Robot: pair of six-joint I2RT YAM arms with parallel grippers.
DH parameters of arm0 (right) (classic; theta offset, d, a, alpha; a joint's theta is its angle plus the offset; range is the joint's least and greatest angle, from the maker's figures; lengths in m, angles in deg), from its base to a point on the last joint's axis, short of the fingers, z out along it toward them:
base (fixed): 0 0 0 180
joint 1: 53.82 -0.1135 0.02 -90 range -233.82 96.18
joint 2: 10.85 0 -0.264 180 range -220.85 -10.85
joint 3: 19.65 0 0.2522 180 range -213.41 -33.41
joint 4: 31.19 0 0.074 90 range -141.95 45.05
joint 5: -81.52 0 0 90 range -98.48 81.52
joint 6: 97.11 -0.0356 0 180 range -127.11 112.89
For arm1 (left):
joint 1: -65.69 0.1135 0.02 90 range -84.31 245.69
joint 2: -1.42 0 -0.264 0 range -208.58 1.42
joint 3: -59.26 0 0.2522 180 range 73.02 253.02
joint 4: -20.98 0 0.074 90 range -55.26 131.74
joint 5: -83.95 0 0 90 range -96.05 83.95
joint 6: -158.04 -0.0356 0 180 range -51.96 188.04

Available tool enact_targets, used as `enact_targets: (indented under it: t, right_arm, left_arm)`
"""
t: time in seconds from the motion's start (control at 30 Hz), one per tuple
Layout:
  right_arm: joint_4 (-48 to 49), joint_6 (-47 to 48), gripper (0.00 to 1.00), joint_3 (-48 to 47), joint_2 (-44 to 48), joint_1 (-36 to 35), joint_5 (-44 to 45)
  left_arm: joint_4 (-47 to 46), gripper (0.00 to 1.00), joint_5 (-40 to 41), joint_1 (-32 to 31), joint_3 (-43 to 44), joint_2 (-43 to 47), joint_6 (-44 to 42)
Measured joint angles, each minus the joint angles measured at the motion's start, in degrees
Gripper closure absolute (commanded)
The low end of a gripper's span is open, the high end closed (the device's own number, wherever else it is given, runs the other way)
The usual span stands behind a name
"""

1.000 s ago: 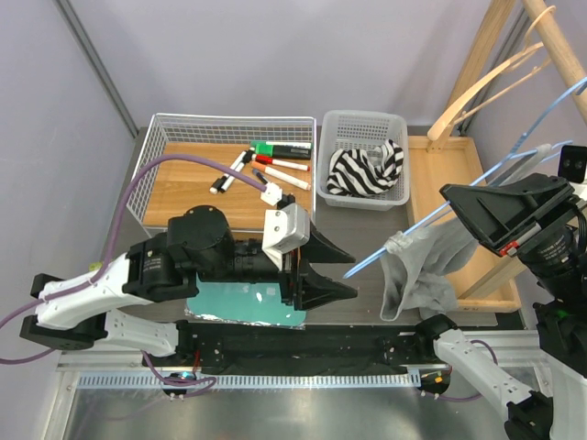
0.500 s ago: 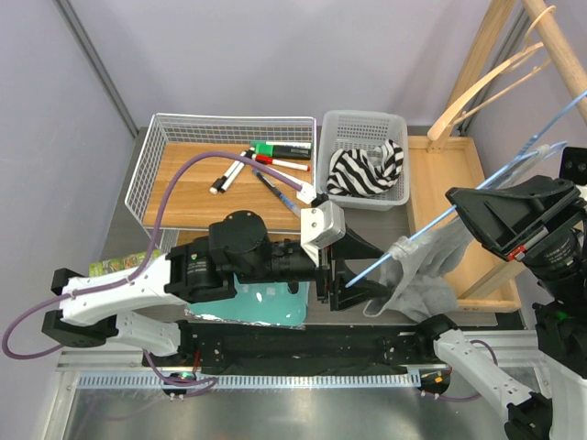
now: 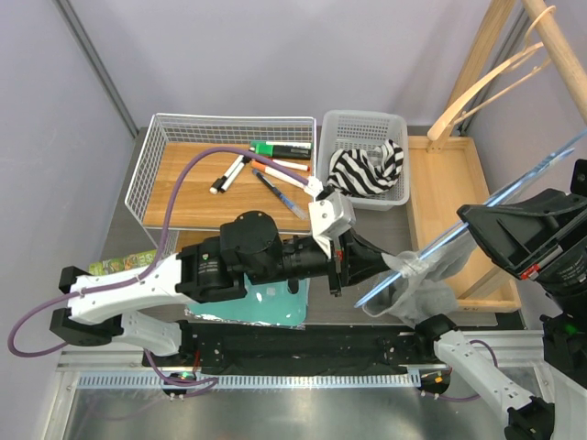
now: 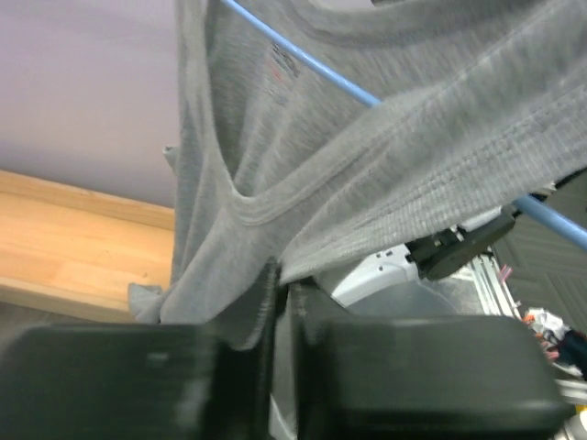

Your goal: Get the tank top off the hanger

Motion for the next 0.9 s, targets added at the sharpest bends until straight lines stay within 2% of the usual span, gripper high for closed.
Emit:
enact_targets:
  t: [0.3, 0.63, 0.9]
  right_arm:
    - [-3.37, 3.04, 0.99, 0.85, 1.75, 0.0, -0.07]
    - [-15.78, 14.73, 0.99, 0.55, -0.26, 0.0, 7.02]
    - [-21.68, 21.07, 0.99, -2.05, -2.91, 0.0, 15.15]
  left_arm:
    - [0.2, 1.0, 8.28, 0.2, 0.37, 4.26, -0.11]
    - [-0.33, 1.0, 5.97, 0.31, 1.64, 9.88, 0.37]
    - [0.5, 1.0, 6.12, 0.31, -1.49, 12.63, 0.79]
